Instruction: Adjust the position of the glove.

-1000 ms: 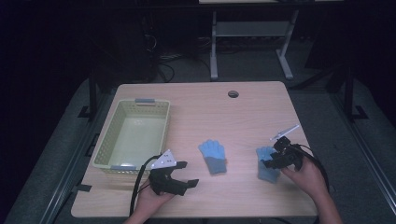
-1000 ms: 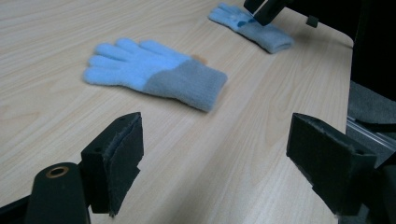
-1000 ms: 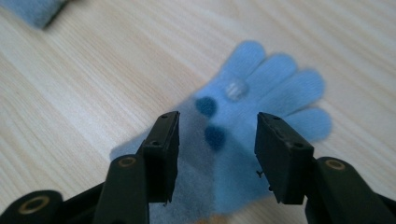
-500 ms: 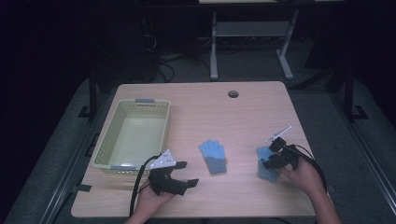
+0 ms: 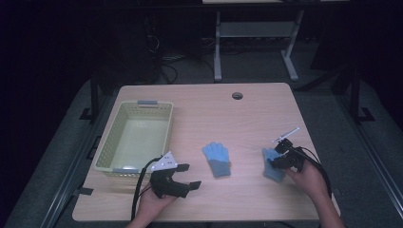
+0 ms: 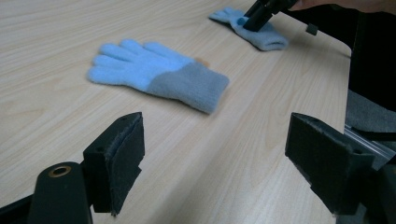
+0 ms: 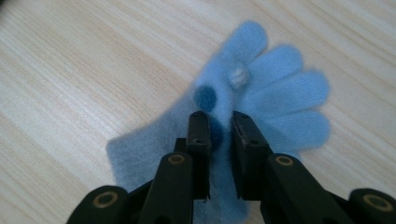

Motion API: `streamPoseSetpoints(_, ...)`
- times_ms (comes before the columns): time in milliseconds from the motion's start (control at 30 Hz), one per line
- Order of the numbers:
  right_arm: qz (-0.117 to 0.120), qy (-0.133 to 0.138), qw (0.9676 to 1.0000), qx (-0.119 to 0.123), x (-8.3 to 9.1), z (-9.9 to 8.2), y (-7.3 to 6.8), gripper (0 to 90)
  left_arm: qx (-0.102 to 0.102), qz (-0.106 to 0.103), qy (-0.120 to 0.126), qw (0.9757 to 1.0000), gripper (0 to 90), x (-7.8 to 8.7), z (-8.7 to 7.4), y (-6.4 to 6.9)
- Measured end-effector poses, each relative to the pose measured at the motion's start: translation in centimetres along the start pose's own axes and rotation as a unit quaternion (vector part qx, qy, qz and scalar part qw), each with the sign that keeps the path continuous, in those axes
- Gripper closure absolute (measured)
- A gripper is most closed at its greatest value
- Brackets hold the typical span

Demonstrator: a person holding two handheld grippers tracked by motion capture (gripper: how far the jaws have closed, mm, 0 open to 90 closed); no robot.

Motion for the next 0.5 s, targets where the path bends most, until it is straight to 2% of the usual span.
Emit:
streamPoseSetpoints(200,-0.001,0.002,1.0,0.004,0.4,0.1,-0.1,80.6,-0.002,-0.001,-0.001,1.0,19.5,0.0,-0.1,0.0)
streamPoseSetpoints(267,0.001,0.008,1.0,0.005,1.0,0.4,-0.3,80.6,-0.008,-0.001,-0.002,1.0,19.5,0.0,0.0,-0.2)
streamPoseSetpoints(500,0.002,0.027,0.9995,0.015,2.7,1.7,-0.8,80.6,-0.001,0.0,0.007,1.0,19.6,0.1,0.1,-0.1)
Point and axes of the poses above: each handheld gripper's, and its own axes: x roughly backward along the jaws, z roughly out of its top, y roughly to its right, the point moved 7 cm from there along -x, roughly forward along the jaws, and after that the axes turned 5 degrees about y, right-handed, at the moved point
